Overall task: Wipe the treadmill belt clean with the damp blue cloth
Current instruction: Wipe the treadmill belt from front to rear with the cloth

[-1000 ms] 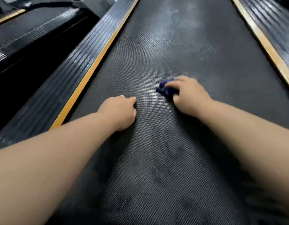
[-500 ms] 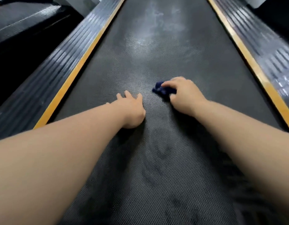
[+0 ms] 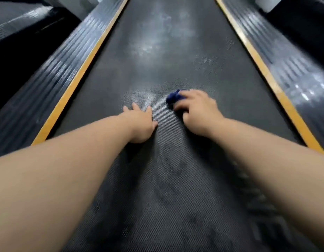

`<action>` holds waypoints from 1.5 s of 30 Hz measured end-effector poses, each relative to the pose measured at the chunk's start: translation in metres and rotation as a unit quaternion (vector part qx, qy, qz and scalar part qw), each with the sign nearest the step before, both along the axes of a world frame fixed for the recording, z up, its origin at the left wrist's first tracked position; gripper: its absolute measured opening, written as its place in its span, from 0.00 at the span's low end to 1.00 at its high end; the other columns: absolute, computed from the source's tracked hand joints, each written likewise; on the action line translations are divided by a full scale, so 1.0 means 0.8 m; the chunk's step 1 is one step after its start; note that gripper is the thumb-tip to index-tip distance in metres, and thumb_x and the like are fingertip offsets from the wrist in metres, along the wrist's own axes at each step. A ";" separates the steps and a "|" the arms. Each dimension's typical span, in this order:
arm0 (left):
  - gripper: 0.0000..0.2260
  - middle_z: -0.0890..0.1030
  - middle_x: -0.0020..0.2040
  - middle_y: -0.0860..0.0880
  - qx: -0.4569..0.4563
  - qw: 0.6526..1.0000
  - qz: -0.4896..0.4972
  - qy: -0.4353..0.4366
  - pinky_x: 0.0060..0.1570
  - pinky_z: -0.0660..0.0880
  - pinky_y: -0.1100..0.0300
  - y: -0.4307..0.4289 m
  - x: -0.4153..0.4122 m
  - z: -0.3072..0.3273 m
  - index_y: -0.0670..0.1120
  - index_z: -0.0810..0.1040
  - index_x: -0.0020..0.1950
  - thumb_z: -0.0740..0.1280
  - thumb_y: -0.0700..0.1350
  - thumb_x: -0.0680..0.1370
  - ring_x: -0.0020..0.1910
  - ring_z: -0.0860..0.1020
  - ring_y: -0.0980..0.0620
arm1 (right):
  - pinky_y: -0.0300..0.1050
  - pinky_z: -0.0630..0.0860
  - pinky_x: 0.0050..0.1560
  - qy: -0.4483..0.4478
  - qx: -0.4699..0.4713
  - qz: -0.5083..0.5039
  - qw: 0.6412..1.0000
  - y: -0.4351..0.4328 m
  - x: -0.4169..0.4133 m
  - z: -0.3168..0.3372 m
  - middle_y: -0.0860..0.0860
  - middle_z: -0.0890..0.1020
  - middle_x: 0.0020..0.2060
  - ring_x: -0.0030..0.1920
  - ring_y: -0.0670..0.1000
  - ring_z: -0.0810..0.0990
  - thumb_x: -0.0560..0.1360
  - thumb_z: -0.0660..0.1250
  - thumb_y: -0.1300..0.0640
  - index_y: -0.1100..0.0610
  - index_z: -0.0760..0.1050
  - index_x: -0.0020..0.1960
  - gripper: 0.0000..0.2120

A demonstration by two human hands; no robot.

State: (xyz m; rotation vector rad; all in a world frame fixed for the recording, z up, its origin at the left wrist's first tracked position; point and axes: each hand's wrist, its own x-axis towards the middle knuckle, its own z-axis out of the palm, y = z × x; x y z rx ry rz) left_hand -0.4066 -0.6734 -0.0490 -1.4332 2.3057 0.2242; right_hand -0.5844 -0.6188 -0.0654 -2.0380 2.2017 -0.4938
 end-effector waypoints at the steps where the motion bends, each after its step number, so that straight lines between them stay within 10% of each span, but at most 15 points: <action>1: 0.29 0.43 0.76 0.34 -0.001 1.000 -0.005 0.002 0.69 0.53 0.33 0.002 0.001 0.000 0.48 0.41 0.78 0.46 0.59 0.81 0.73 0.47 0.28 | 0.52 0.62 0.68 0.014 0.012 0.029 0.999 0.011 -0.001 -0.001 0.38 0.70 0.68 0.69 0.50 0.63 0.72 0.61 0.59 0.41 0.79 0.57 0.19; 11: 0.30 0.39 0.77 0.37 0.041 0.999 -0.011 -0.004 0.65 0.55 0.28 0.037 -0.006 0.004 0.51 0.40 0.78 0.49 0.61 0.81 0.74 0.43 0.29 | 0.50 0.70 0.64 -0.082 0.076 -0.041 0.993 -0.002 -0.021 0.022 0.55 0.74 0.63 0.62 0.58 0.73 0.74 0.65 0.58 0.37 0.66 0.69 0.28; 23: 0.35 0.46 0.77 0.38 0.023 0.999 0.019 -0.010 0.72 0.54 0.51 0.026 -0.016 0.023 0.56 0.45 0.78 0.58 0.63 0.78 0.74 0.56 0.37 | 0.47 0.69 0.59 0.025 0.075 0.066 0.995 0.045 -0.001 0.025 0.56 0.74 0.56 0.58 0.58 0.71 0.74 0.62 0.49 0.53 0.75 0.59 0.16; 39: 0.37 0.49 0.78 0.43 0.035 0.997 0.050 0.044 0.72 0.57 0.55 0.021 -0.013 0.020 0.60 0.51 0.76 0.66 0.64 0.73 0.75 0.58 0.44 | 0.52 0.73 0.54 0.040 -0.024 0.057 0.997 0.101 -0.041 -0.006 0.50 0.76 0.52 0.51 0.57 0.72 0.72 0.55 0.43 0.47 0.77 0.56 0.19; 45: 0.42 0.44 0.78 0.45 0.039 0.993 0.089 0.069 0.73 0.51 0.41 0.044 -0.037 0.018 0.56 0.46 0.78 0.61 0.70 0.71 0.76 0.45 0.37 | 0.51 0.68 0.58 0.079 0.022 -0.019 0.996 0.040 -0.083 0.011 0.46 0.75 0.59 0.60 0.57 0.69 0.77 0.58 0.43 0.41 0.75 0.59 0.13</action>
